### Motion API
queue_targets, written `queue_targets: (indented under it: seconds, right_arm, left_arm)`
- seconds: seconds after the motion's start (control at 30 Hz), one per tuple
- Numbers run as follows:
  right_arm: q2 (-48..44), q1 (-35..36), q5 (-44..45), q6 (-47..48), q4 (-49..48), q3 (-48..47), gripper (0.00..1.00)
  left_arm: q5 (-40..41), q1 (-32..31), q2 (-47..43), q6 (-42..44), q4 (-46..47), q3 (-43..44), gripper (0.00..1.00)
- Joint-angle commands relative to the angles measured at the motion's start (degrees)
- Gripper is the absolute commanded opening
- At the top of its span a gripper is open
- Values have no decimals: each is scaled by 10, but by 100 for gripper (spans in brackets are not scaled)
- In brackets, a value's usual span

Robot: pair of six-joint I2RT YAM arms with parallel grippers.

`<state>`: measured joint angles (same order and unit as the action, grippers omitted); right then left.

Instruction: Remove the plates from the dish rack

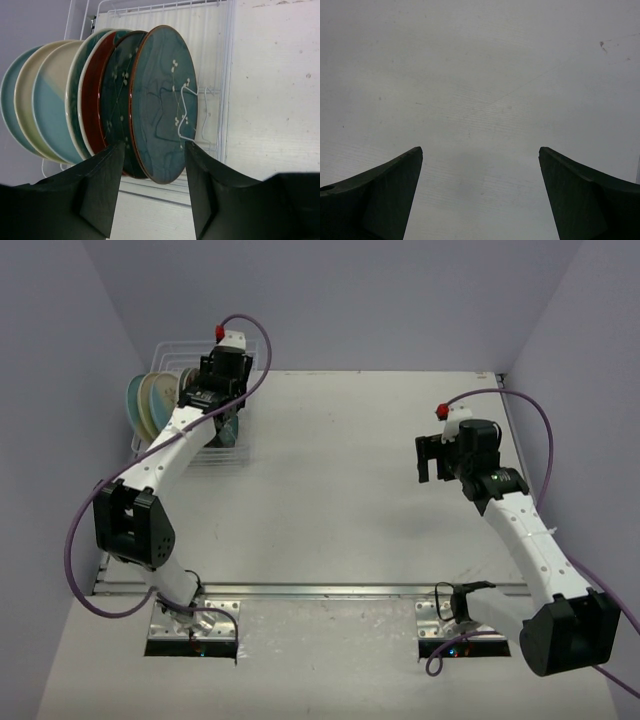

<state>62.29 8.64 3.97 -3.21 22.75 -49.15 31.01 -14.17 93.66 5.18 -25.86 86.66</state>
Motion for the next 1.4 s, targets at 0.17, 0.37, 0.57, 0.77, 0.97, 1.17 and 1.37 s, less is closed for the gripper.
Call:
queue_targets:
  seconds: [0.17, 0.37, 0.57, 0.77, 0.97, 1.17, 1.37]
  right_arm:
    - [2, -2, 15, -10, -23, -1, 99]
    - [0, -2, 17, -8, -31, 11, 99]
    - [4, -2, 15, -11, -31, 11, 99]
    - [5, -2, 11, -13, -29, 11, 99]
    - [6, -2, 11, -12, -25, 5, 99]
    - [11, -2, 12, -10, -21, 1, 99]
    - [20, -2, 10, -9, -21, -2, 99]
  left_arm:
    - [68, 22, 96, -21, 2, 90, 45]
    - [80, 30, 107, -10, 13, 96, 46]
    - [76, 27, 88, 18, 32, 90, 49]
    - [85, 27, 79, 31, 38, 90, 50]
    - [84, 32, 111, 24, 18, 107, 49]
    - [76, 44, 148, 16, 9, 125, 47]
    - [56, 58, 188, 12, -8, 149, 45]
